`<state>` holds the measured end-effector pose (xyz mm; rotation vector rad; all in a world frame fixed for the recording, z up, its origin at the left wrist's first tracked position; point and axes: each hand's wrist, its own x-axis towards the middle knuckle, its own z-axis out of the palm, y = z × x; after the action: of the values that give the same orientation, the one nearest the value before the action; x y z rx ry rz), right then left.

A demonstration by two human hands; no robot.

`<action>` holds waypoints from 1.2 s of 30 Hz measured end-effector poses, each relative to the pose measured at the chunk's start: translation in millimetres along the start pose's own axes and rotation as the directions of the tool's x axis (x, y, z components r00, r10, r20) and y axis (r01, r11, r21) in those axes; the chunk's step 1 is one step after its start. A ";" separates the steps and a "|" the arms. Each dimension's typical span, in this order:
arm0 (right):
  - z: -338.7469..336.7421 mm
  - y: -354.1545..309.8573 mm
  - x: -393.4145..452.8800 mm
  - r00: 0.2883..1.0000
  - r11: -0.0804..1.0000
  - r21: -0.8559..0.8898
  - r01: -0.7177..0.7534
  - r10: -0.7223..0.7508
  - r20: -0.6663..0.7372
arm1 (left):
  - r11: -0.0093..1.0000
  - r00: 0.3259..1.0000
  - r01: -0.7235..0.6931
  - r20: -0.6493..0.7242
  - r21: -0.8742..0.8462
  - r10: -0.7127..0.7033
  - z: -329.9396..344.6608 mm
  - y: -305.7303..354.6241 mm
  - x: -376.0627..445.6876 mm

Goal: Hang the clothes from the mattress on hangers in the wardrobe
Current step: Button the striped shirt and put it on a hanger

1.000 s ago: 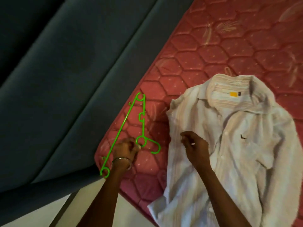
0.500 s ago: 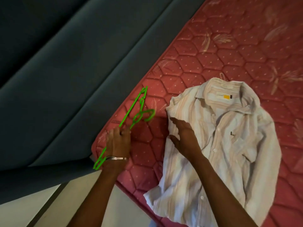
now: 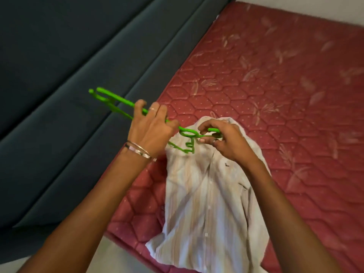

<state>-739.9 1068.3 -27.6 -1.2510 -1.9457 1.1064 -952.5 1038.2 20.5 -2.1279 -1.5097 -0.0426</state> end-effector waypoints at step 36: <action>-55.0 230.7 162.4 0.621 0.848 0.476 -0.233 0.507 -0.598 | 0.501 0.495 0.797 0.841 -0.338 -0.219 313.0 154.8 77.6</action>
<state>-658.2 1286.4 -196.1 -1.6065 -0.8634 0.9009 -870.2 1203.8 -285.7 -2.1240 -3.1199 -0.0341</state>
